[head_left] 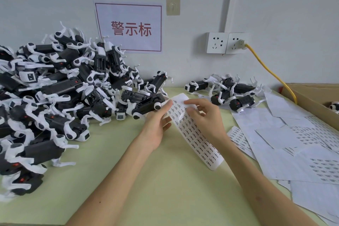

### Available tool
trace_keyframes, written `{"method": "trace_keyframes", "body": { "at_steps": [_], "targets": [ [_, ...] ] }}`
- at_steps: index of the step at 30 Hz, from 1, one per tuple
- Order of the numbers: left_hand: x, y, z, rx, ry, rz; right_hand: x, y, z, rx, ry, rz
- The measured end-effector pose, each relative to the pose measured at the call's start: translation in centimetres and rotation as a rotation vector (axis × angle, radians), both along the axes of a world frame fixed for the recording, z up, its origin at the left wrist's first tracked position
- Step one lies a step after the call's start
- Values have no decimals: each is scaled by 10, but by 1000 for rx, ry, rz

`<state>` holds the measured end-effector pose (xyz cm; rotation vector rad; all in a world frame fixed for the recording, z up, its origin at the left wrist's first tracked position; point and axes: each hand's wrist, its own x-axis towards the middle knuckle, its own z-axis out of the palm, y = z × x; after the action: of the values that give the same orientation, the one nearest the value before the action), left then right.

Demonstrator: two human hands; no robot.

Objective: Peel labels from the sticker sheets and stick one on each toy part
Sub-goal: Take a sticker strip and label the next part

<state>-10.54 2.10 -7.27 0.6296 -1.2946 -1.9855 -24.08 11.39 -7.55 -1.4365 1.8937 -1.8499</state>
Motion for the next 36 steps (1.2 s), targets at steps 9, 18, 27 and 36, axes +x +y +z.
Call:
{"method": "trace_keyframes", "body": {
  "at_steps": [9,18,27,36],
  "targets": [
    [0,-3,-5,12,22,4,11,-1,0,8,90,48],
    [-2,-2,-7,-36,-10,76,15,2,1,9,229,-37],
    [-3,1,-8,-123,-54,53,15,3,3,39,214,-31],
    [-4,4,-6,-177,-92,102,14,1,1,44,184,-31]
  ]
}}
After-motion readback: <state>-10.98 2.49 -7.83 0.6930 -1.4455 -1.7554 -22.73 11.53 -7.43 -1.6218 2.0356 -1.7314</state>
